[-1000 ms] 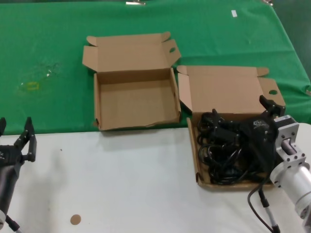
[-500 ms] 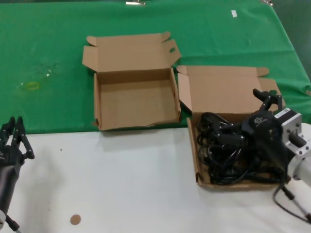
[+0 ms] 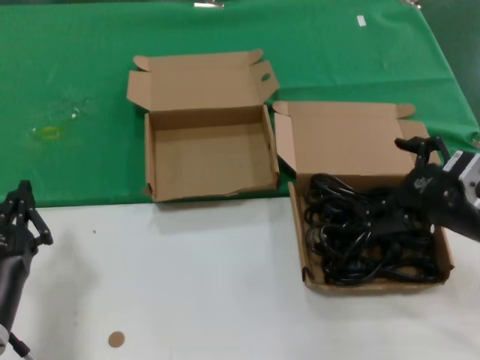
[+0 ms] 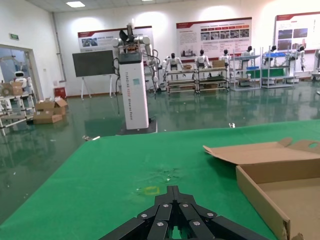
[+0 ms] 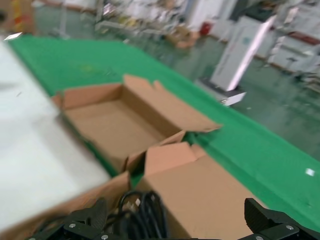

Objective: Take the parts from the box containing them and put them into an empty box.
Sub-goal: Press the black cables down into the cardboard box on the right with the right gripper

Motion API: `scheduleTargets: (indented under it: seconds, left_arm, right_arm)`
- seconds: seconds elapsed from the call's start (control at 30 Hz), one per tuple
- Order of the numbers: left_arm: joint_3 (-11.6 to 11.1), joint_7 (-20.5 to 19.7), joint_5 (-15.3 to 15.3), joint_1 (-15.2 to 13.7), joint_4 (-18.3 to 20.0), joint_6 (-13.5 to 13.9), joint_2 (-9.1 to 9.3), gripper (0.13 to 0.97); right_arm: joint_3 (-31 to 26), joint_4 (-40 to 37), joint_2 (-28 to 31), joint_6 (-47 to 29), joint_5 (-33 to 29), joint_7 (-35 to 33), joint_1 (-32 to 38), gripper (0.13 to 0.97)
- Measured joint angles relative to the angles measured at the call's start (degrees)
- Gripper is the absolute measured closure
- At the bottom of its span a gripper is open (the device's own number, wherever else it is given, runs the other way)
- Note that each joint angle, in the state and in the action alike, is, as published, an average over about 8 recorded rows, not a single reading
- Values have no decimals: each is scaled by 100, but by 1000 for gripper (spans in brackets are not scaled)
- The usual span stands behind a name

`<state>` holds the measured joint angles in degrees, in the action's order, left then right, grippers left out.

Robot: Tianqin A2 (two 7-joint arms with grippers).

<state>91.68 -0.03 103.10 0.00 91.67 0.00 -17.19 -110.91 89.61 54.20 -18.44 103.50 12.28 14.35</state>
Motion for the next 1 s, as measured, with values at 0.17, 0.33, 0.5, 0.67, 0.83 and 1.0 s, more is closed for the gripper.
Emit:
scheduleTargets:
  seconds: [0.17, 0.33, 0.5, 0.67, 0.83, 1.0]
  left_arm:
    - [0, 1, 0, 0, 0, 0, 0, 952]
    - [0, 1, 0, 0, 0, 0, 0, 953]
    - [0, 1, 0, 0, 0, 0, 0, 953]
    - [0, 1, 0, 0, 0, 0, 0, 953]
    - [0, 1, 0, 0, 0, 0, 0, 953]
    - [0, 1, 0, 0, 0, 0, 0, 953]
  right_arm:
    - [-56, -151, 189, -806, -266, -178, 293, 129]
    - [-108, -276, 317, -1642, -456, -548, 572, 129]
    - [-200, -435, 381, -2468, -678, -930, 948, 129]
    - [-336, -707, 351, -3220, -978, -1295, 1421, 129]
    - [-474, -1107, 190, -3763, -1288, -1608, 1896, 129]
    - [-575, -1526, -65, -4071, -1544, -1877, 2292, 132]
